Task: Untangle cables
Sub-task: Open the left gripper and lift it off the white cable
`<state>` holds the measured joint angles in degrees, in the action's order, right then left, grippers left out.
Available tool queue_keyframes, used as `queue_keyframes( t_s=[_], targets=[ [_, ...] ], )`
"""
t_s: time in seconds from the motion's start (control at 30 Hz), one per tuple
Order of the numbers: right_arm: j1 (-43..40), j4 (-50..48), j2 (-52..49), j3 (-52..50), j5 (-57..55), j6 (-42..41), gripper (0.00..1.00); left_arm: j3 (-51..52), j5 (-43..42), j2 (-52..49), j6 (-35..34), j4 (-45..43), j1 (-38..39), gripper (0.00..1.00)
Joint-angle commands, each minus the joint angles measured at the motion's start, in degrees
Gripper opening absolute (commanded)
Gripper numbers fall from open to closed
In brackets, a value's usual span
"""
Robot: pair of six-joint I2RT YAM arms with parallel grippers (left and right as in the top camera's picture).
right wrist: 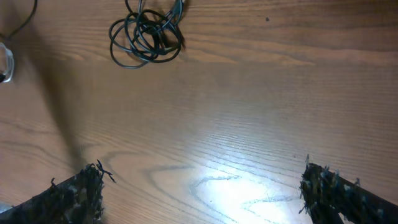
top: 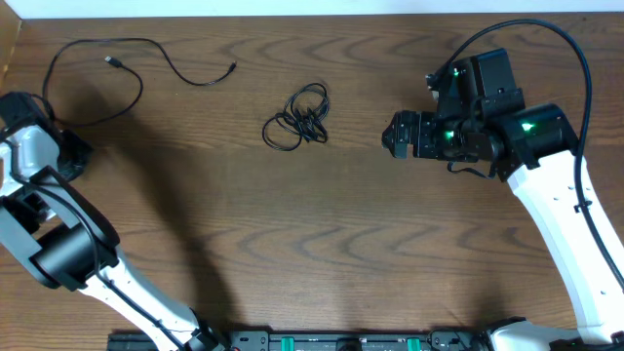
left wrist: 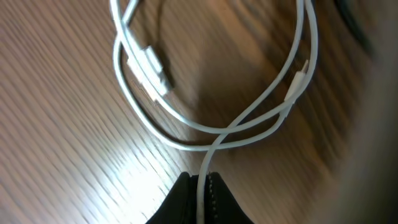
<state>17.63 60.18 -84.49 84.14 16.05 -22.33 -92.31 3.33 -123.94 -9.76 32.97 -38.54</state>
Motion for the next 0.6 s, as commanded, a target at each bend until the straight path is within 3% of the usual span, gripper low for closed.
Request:
queue_keyframes(
  t_s=[0.0,0.57],
  targets=[
    [-0.28,-0.22,-0.31,0.17,0.13,-1.86,0.99,-0.33,1.90,-0.52,4.37,-1.49,-1.40,0.08],
    [-0.28,-0.57,-0.31,0.17,0.13,-2.93,0.99,-13.66,3.19,-0.52,4.83,-2.16,-6.47,0.08]
  ],
)
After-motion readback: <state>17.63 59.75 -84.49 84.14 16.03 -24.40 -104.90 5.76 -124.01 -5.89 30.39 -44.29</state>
